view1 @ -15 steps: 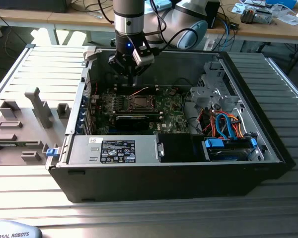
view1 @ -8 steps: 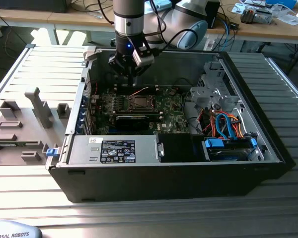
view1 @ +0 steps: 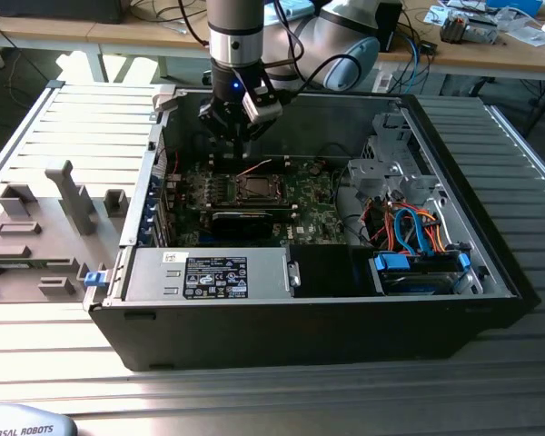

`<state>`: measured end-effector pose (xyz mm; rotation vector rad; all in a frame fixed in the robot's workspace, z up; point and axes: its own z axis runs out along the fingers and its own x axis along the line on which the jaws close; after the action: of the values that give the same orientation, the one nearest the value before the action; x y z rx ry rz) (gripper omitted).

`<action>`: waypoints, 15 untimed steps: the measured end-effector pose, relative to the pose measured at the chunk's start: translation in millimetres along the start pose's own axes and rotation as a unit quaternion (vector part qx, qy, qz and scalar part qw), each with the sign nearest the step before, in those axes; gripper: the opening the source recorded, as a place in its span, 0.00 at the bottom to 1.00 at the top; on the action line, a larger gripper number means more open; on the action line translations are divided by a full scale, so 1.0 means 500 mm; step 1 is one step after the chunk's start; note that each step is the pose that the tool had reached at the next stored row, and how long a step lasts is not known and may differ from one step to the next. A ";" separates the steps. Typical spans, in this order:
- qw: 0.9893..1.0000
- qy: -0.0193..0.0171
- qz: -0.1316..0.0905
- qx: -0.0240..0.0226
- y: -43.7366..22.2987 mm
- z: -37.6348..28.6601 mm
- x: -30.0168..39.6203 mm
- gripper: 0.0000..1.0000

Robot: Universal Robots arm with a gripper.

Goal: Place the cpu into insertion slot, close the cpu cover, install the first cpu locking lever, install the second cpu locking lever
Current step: 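Install the first cpu locking lever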

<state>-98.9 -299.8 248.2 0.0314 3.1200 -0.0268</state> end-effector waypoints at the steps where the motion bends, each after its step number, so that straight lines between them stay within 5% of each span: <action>1: 1.000 0.000 0.000 0.000 0.000 0.000 0.000 0.11; 15: 1.000 0.000 0.000 0.000 0.000 0.009 0.000 0.11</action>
<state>-98.7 -299.8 243.9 0.0315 3.1200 -0.0269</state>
